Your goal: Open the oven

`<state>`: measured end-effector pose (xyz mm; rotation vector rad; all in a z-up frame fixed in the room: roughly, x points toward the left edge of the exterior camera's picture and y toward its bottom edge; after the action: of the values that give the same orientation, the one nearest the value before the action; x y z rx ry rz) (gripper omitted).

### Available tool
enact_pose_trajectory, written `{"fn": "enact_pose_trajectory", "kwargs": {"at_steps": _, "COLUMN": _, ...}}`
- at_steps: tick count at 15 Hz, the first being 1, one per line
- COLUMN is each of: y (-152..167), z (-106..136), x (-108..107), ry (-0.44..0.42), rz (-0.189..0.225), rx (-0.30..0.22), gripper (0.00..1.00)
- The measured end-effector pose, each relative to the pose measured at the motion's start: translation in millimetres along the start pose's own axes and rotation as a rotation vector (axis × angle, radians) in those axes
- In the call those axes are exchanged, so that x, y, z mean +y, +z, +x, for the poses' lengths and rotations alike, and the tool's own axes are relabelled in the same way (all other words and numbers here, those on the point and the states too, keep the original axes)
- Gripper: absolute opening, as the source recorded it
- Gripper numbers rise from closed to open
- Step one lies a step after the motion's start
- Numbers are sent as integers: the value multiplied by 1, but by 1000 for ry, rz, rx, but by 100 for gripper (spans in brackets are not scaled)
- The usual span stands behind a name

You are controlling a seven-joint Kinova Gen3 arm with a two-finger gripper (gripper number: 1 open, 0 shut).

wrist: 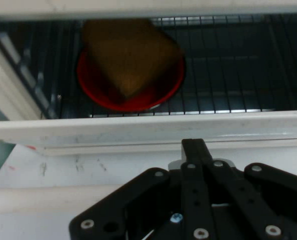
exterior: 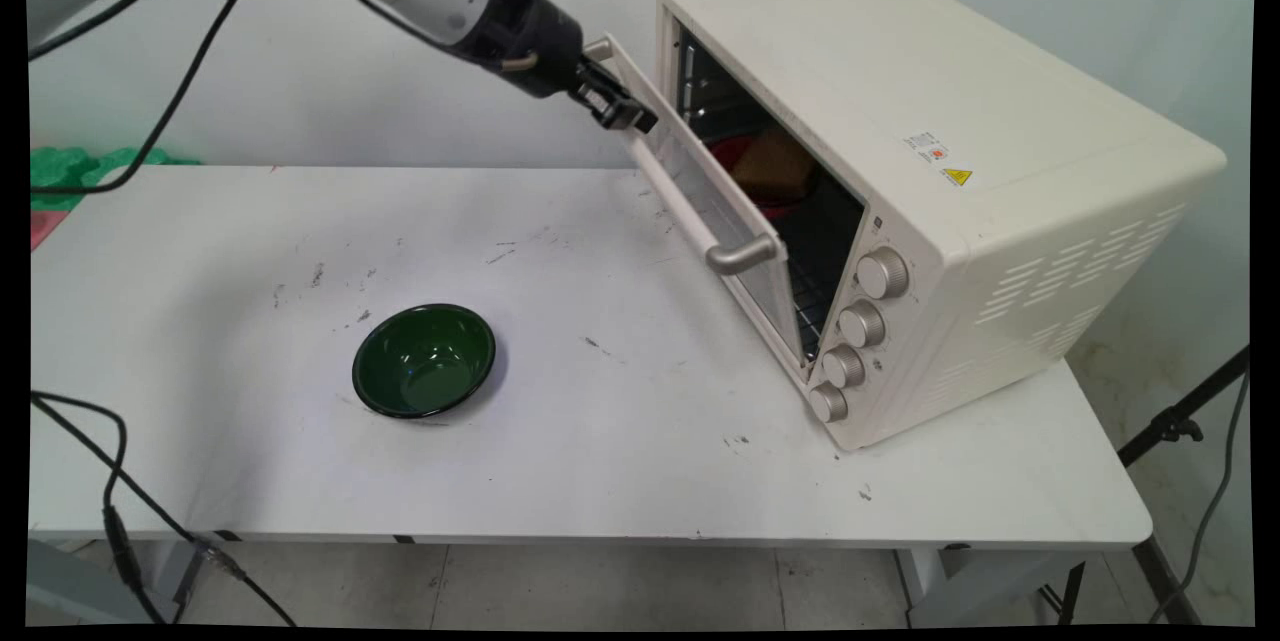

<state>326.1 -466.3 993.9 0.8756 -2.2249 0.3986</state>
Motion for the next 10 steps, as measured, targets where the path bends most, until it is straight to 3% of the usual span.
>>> {"fn": "enact_pose_trajectory", "kwargs": {"at_steps": 10, "y": -11, "z": -80, "x": -12, "ry": -47, "rz": 16, "rx": 42, "gripper": 0}}
